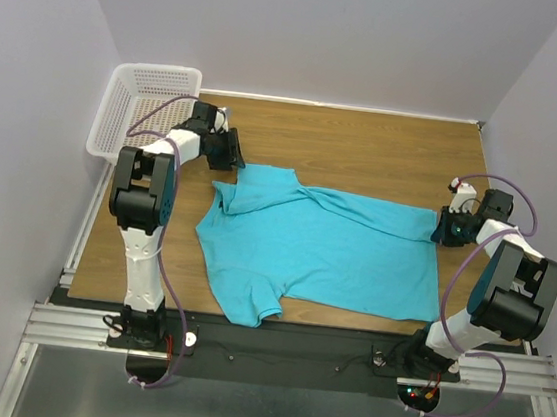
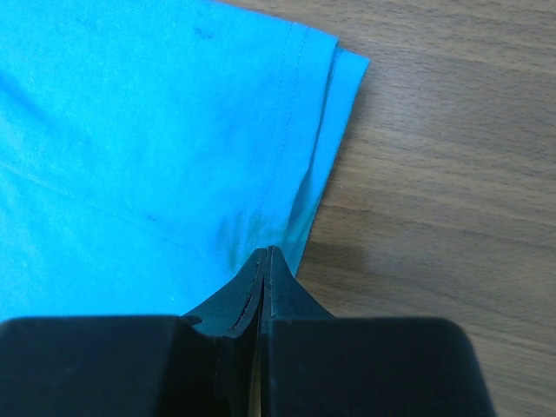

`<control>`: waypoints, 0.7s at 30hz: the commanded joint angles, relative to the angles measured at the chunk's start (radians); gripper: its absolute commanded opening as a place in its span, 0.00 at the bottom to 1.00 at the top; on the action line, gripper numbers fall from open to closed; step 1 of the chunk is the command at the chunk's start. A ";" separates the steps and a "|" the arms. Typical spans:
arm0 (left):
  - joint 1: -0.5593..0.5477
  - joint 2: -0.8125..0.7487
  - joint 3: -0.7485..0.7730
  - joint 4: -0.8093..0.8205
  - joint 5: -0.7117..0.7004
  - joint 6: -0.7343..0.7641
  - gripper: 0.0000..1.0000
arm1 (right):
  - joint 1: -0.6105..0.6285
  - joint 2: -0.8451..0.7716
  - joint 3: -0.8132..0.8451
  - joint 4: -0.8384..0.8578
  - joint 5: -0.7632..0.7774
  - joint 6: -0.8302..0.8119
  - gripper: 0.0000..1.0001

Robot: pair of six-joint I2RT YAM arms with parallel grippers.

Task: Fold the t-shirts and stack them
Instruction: Flatten the tshirt out

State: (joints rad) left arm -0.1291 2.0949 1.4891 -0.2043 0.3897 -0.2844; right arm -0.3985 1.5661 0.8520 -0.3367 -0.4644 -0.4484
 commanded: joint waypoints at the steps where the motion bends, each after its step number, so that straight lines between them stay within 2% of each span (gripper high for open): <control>1: -0.012 0.028 0.072 -0.027 0.020 0.039 0.55 | -0.007 0.009 0.039 -0.001 -0.017 0.004 0.01; 4: -0.015 0.053 0.097 -0.038 0.028 0.044 0.53 | -0.007 0.009 0.041 -0.001 -0.017 0.002 0.01; 12: -0.021 0.065 0.089 -0.047 0.038 0.053 0.38 | -0.007 0.009 0.044 -0.002 -0.019 0.005 0.01; 16: -0.023 0.074 0.099 -0.053 0.034 0.062 0.26 | -0.007 0.008 0.045 -0.002 -0.020 0.005 0.00; 17: -0.023 0.077 0.102 -0.052 0.034 0.065 0.19 | -0.007 0.003 0.045 -0.002 -0.020 0.005 0.01; 21: -0.023 0.093 0.125 -0.053 0.034 0.076 0.06 | -0.007 -0.001 0.044 -0.004 -0.019 0.004 0.00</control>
State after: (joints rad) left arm -0.1440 2.1662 1.5696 -0.2287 0.4202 -0.2394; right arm -0.3985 1.5669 0.8566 -0.3378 -0.4683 -0.4480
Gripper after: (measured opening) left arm 0.112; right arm 0.012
